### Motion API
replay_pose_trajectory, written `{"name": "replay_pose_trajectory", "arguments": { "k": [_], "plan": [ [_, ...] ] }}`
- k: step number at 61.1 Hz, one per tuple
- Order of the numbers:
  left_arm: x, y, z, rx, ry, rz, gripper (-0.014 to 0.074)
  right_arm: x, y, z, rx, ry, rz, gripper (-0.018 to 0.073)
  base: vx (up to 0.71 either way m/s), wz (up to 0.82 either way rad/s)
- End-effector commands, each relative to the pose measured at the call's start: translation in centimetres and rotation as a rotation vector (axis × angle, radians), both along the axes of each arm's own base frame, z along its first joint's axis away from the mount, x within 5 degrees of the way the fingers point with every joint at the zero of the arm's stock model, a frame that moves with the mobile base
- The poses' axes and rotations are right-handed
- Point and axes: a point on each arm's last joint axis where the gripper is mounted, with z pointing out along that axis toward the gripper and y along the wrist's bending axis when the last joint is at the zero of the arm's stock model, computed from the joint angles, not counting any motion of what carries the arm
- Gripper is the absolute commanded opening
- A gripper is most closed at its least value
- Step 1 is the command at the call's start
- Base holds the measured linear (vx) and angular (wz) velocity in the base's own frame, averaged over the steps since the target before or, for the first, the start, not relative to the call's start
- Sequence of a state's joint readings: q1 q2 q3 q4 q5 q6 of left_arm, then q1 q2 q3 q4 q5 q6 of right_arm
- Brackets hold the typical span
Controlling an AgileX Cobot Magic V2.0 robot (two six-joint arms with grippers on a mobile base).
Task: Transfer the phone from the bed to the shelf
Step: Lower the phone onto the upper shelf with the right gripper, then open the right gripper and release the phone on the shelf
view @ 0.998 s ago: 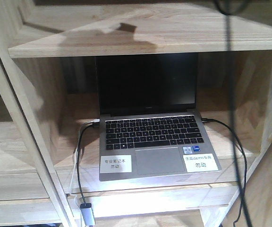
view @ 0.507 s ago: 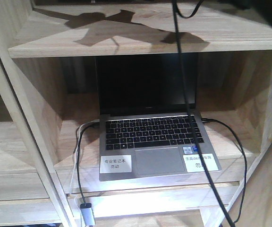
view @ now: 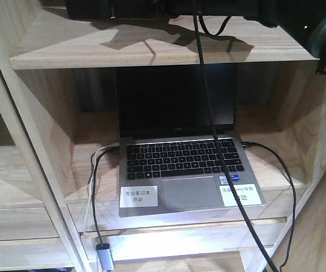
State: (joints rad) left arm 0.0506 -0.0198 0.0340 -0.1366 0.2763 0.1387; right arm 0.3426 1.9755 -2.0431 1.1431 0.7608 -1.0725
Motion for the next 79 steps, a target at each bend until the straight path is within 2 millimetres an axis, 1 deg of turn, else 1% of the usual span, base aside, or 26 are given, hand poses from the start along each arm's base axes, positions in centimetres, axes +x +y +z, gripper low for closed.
{"name": "replay_pose_trajectory", "arguments": {
  "k": [1,13,18,23,33,43,50,55,68,79],
  "plan": [
    [0.1,0.0,0.6,-0.010,-0.075,0.005,0.0001,-1.3,-0.7,3.6,0.062,-0.087,-0.031,0.0001,0.00,0.00],
    [0.1,0.0,0.6,-0.010,-0.075,0.005,0.0001,-1.3,-0.8,3.4,0.036,-0.097,-0.037,0.0039,0.00,0.00],
    [0.1,0.0,0.6,-0.010,-0.075,0.005,0.0001,-1.2,-0.8,3.3,0.018,-0.103,-0.038,0.0078,0.00,0.00],
    [0.1,0.0,0.6,-0.010,-0.075,0.005,0.0001,-1.2,-0.8,3.2,0.008,-0.107,-0.040,0.0137,0.00,0.00],
    [0.1,0.0,0.6,-0.010,-0.075,0.005,0.0001,-1.1,-0.9,3.3,0.012,-0.111,-0.055,0.0312,0.00,0.00],
    [0.1,0.0,0.6,-0.010,-0.075,0.005,0.0001,-0.8,-1.1,3.5,0.036,-0.109,-0.094,0.0514,0.00,0.00],
    [0.1,0.0,0.6,-0.010,-0.075,0.005,0.0001,-0.7,-1.2,3.5,0.039,-0.114,-0.113,0.0599,0.00,0.00],
    [0.1,0.0,0.6,-0.010,-0.075,0.005,0.0001,-0.6,-1.2,3.5,0.037,-0.117,-0.117,0.0616,0.00,0.00],
    [0.1,0.0,0.6,-0.010,-0.075,0.005,0.0001,-0.7,-1.3,3.5,0.018,-0.111,-0.126,0.0596,0.00,0.00],
    [0.1,0.0,0.6,-0.010,-0.075,0.005,0.0001,-1.4,-1.8,4.4,-0.006,-0.121,-0.151,0.0579,0.00,0.00]
  ]
}}
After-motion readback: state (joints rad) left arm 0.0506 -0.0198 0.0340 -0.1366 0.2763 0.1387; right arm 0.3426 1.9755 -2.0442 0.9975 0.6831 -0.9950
